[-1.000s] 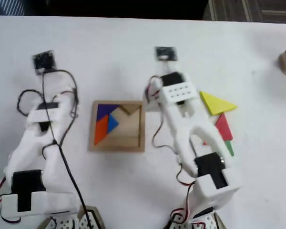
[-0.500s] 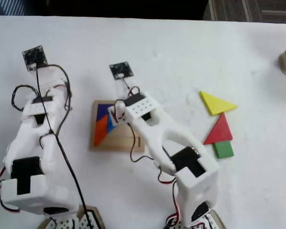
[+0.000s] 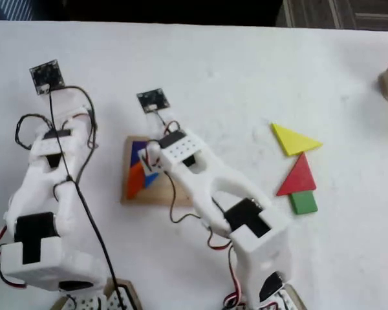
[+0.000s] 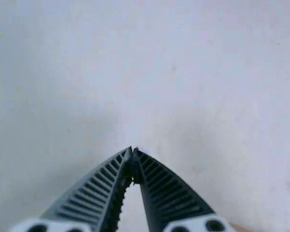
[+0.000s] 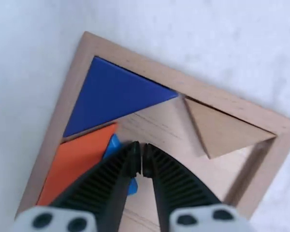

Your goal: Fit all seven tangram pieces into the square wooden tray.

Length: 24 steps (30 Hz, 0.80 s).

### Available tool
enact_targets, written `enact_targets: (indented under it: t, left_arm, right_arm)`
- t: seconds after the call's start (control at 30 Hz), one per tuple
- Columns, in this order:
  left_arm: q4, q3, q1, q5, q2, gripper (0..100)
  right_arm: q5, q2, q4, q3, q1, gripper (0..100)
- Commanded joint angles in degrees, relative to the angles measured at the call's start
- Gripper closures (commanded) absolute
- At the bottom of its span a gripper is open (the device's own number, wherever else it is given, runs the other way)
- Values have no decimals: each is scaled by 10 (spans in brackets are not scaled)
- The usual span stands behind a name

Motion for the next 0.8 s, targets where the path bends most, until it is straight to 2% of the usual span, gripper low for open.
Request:
enact_targets:
  t: [0.0,0.17,0.3,0.37,0.47,0.63,0.77]
  left_arm:
    - [3,-30,2,5,-1,978]
    - [3,-30,2,5,-1,978]
    - [4,-30,2,4,-2,978]
    - [4,-30,2,4,-2,978]
    - [4,-28,2,4,-2,978]
    - [4,-27,2,4,-2,978]
    - [4,-28,2,4,-2,978]
  right_arm:
    - [8,-72,37,-15,15,981]
    - [8,-197,134,-5,72,981]
    - [8,-255,168,55,51,981]
    - [8,-257,160,98,13,978]
    - [4,-233,96,154,-37,980]
    - [3,-153,-7,172,-44,980]
    - [2,-103,5,118,-51,981]
